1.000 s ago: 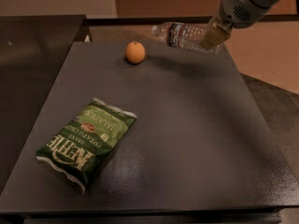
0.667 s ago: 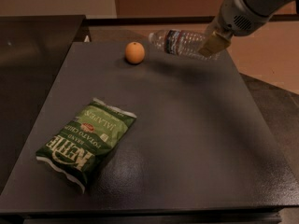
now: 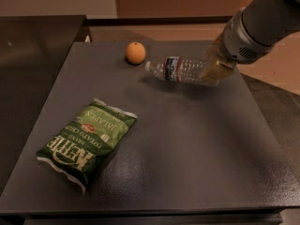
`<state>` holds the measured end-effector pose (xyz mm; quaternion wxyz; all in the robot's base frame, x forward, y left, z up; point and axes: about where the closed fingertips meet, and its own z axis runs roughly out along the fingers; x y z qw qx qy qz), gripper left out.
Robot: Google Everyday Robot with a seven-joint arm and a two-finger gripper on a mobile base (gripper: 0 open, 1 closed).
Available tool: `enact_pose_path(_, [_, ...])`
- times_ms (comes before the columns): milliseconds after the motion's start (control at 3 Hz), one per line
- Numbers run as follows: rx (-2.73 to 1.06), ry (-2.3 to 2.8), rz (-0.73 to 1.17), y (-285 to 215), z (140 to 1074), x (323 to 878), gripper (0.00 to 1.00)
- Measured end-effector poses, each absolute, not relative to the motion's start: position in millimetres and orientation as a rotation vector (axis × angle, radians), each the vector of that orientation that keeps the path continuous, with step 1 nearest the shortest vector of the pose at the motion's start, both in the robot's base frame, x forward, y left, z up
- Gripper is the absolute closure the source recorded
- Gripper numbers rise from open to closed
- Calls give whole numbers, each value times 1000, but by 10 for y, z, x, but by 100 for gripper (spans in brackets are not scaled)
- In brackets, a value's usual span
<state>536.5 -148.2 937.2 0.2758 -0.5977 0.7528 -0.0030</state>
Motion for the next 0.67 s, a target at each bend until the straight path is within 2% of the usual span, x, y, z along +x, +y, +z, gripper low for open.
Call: enact_pose_path(667, [-1683, 1995, 44, -1385, 9025, 5288, 35])
